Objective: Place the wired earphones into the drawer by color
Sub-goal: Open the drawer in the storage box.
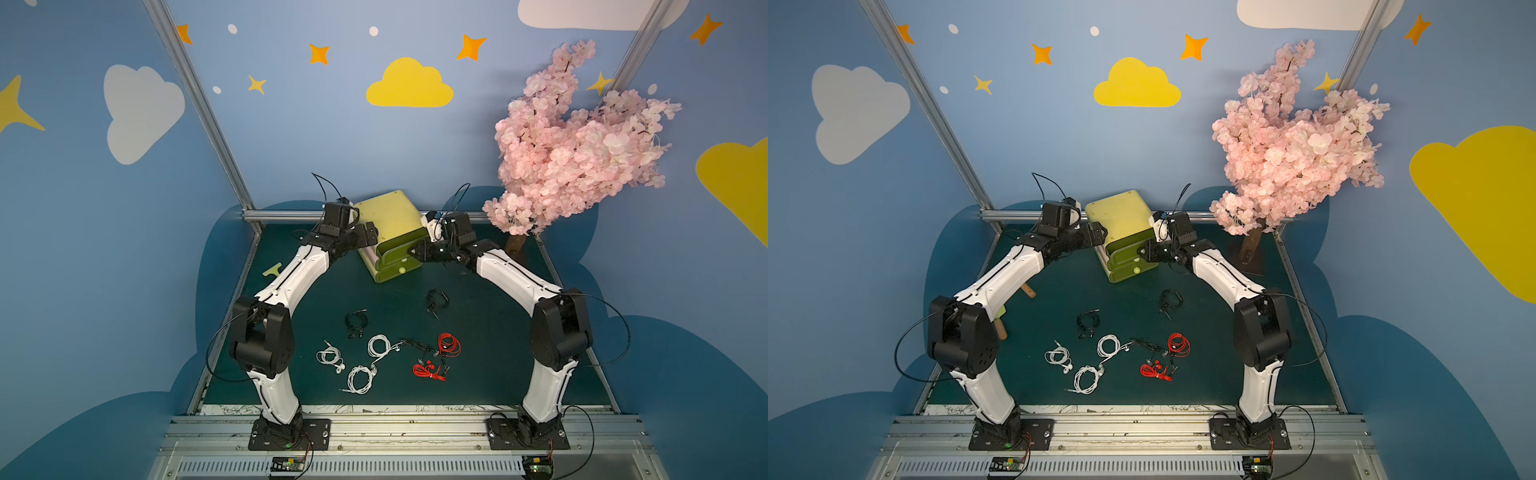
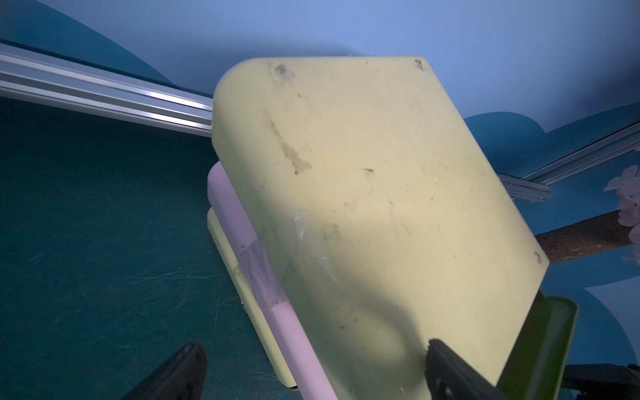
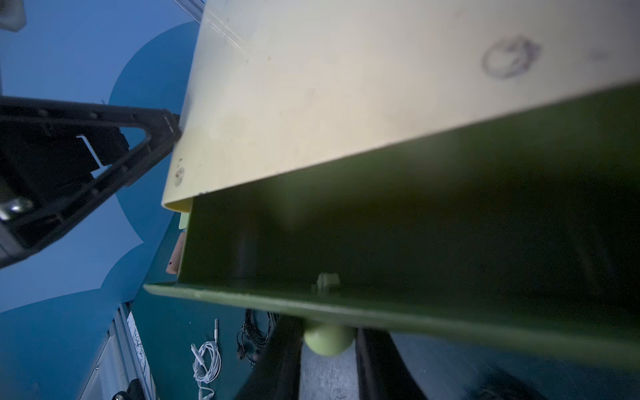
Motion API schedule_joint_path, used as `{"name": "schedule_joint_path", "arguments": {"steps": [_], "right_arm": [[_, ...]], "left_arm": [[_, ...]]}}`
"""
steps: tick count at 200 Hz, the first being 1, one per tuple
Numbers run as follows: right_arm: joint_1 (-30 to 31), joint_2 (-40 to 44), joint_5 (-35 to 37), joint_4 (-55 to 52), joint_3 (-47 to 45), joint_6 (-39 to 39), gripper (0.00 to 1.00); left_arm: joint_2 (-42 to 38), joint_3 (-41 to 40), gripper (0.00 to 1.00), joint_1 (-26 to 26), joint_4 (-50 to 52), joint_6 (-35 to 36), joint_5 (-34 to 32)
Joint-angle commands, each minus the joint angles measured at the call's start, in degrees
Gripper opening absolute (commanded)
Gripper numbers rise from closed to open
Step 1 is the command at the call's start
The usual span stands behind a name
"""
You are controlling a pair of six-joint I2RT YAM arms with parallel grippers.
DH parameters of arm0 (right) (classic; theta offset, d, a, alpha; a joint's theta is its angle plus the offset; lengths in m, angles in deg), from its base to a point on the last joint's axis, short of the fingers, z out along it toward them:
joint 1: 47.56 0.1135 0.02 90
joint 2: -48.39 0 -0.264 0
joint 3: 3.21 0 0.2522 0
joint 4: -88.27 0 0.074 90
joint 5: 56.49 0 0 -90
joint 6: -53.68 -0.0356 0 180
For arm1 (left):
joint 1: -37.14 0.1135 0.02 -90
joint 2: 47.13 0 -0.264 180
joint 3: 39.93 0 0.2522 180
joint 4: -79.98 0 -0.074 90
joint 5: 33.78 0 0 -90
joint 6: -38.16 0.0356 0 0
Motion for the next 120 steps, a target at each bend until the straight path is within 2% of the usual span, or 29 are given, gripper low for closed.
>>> {"name": "schedule_joint_path", "arguments": {"steps": [1, 77, 120], "right_arm": [[-0.6, 3.8, 2.2, -2.3, -2.9, 1.8, 0.22], [-1.3, 12.1, 4.4, -5.6, -11.4, 3.6, 0.22], [-1.6, 13.9, 4.7, -5.9, -13.3, 3.9, 0.22]], "left_arm": [[-0.1, 0.6, 1.0, 0.2, 0.8, -0.1, 0.1], [-0.7, 0.1, 1.0, 0.2, 0.1, -1.3, 1.2], [-0.9, -0.1, 1.0, 0.2, 0.1, -1.4, 1.0]]}}
